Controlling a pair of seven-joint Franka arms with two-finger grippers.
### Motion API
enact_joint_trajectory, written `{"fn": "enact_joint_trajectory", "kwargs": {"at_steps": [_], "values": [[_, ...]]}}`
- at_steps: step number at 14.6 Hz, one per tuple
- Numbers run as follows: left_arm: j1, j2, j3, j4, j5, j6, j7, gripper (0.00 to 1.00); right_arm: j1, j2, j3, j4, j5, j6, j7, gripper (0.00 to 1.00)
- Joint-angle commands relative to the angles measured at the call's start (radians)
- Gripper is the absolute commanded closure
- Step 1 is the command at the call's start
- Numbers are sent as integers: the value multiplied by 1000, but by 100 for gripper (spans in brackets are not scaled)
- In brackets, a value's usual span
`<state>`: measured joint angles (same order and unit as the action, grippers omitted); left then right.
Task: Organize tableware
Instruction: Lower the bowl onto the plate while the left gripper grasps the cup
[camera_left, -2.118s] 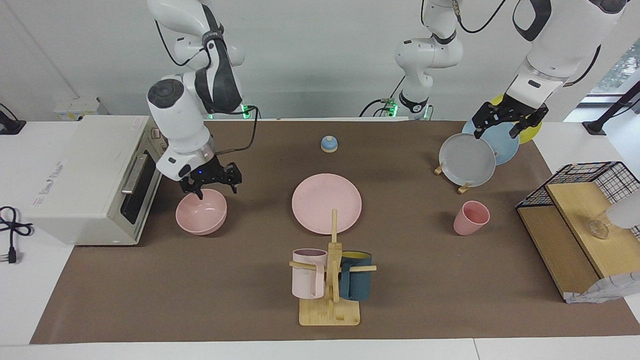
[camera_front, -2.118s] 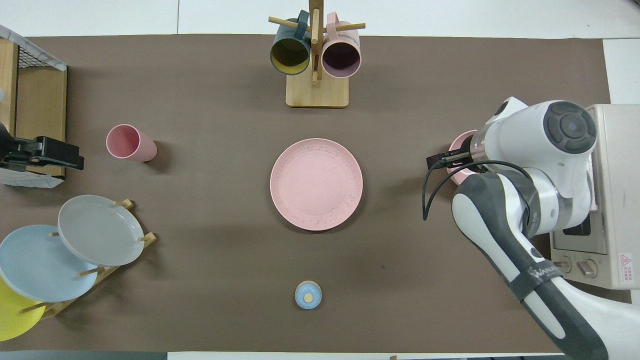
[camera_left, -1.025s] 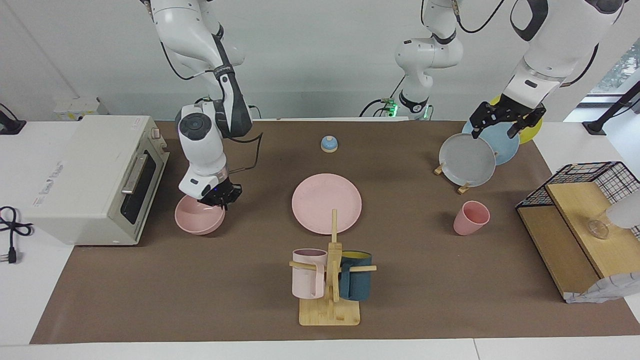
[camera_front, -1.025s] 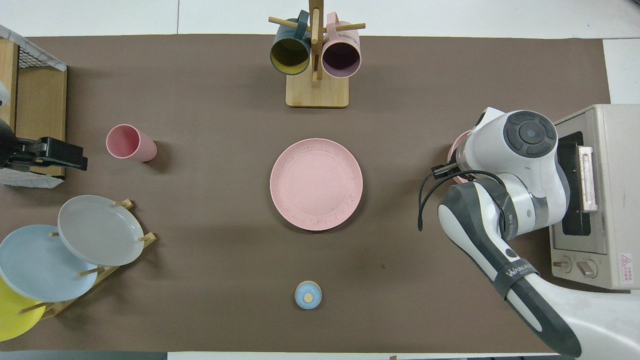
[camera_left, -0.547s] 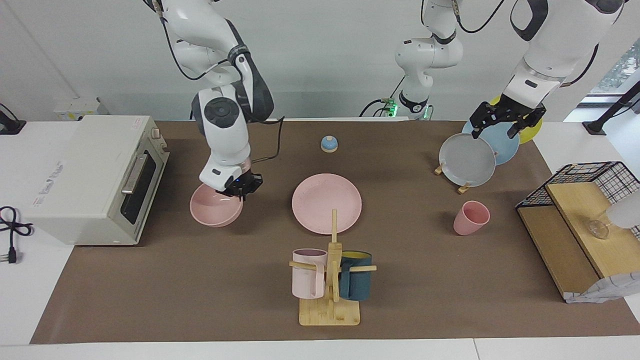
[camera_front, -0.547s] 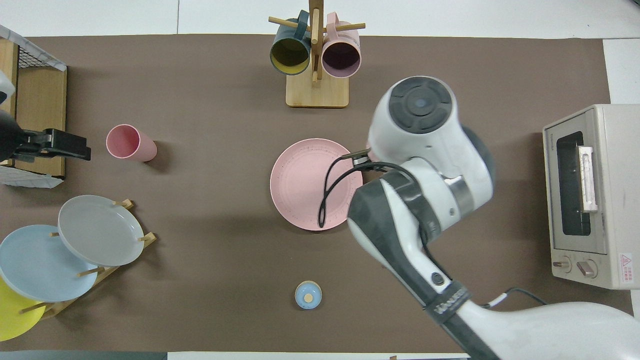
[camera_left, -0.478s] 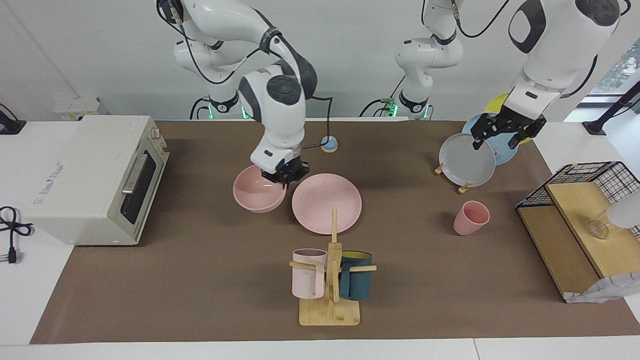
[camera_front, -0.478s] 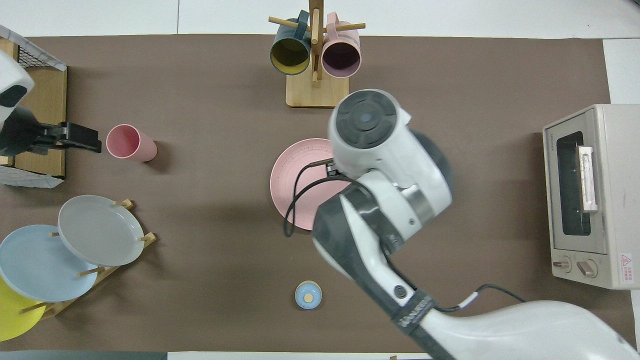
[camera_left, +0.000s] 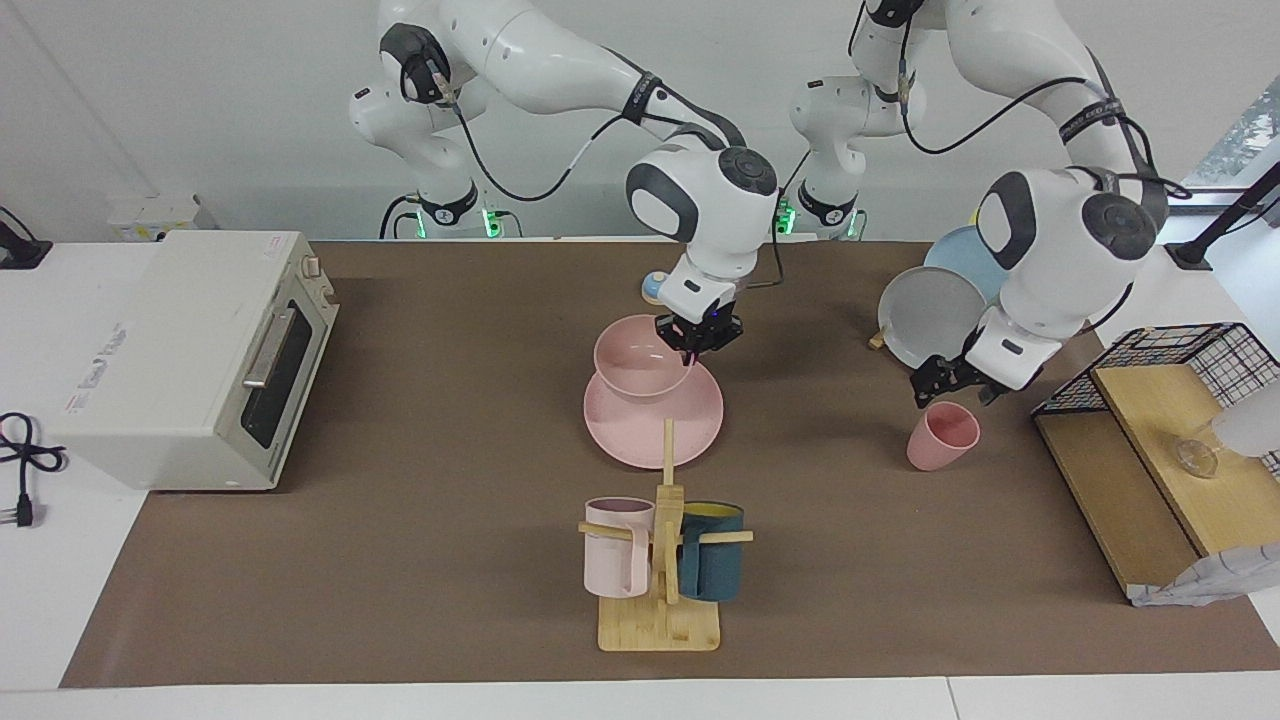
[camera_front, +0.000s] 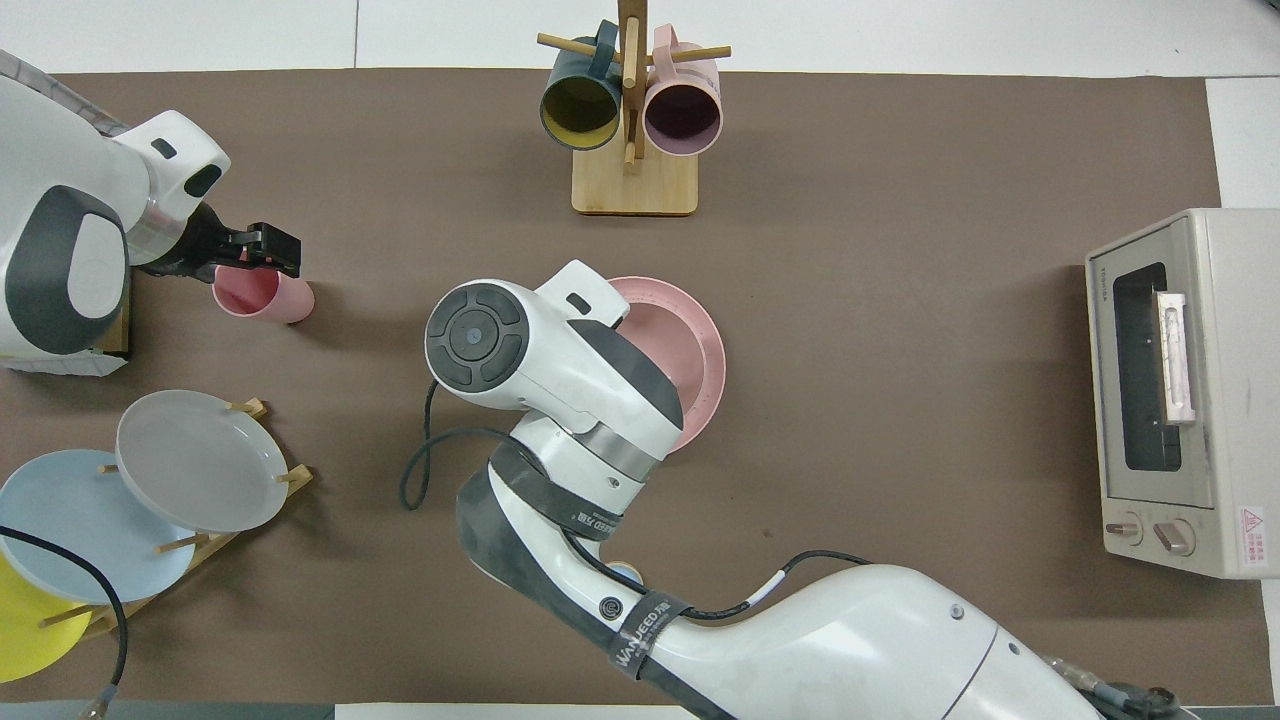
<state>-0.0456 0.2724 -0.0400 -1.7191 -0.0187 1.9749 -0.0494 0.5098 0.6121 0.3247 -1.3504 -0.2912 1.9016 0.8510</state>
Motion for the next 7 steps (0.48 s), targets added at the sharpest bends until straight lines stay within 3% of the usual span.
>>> {"fn": "enact_joint_trajectory", "kwargs": {"at_steps": [1, 7], "values": [[-3, -12, 0, -40, 13, 64, -23, 0, 4, 35, 11, 10, -66, 27, 16, 100], [-3, 4, 0, -73, 13, 113, -53, 0, 2, 37, 10, -1, -57, 42, 48, 100]]}}
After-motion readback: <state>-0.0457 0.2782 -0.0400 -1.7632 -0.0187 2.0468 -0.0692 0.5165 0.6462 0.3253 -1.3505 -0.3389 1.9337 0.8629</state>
